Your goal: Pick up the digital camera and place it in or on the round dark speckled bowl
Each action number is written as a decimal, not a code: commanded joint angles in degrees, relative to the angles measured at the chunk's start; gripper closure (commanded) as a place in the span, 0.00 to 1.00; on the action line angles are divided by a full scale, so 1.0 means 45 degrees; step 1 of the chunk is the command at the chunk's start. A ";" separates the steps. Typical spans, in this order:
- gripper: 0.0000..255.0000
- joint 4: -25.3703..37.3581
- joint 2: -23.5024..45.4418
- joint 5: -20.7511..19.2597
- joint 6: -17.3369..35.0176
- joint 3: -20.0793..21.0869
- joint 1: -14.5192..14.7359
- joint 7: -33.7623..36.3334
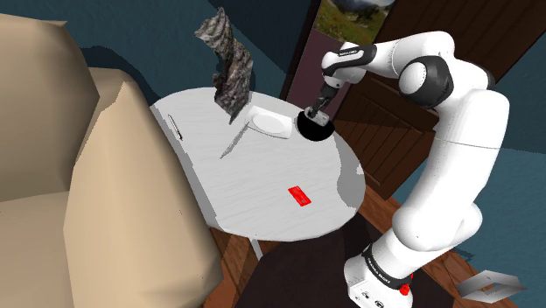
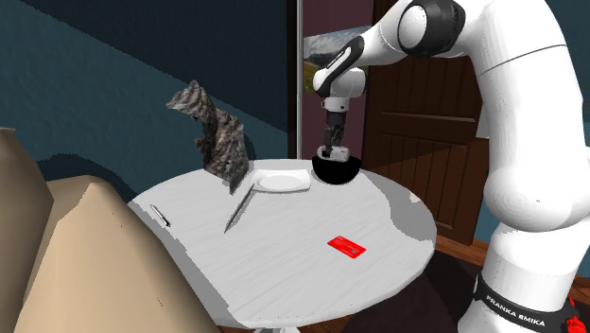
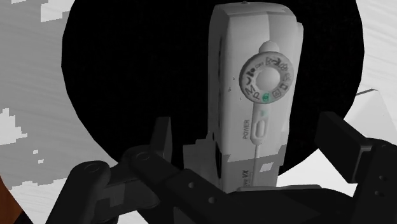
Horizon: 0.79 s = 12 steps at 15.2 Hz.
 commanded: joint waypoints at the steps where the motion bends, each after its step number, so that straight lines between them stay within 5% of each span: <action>1: 0.00 0.0195 -0.0160 -0.0049 -0.0350 -0.0025 0.0002 0.0032; 4: 0.00 0.0860 -0.0524 -0.0164 -0.1371 -0.0084 -0.0009 0.0110; 12: 0.00 0.0860 -0.0524 -0.0164 -0.1371 -0.0084 -0.0009 0.0111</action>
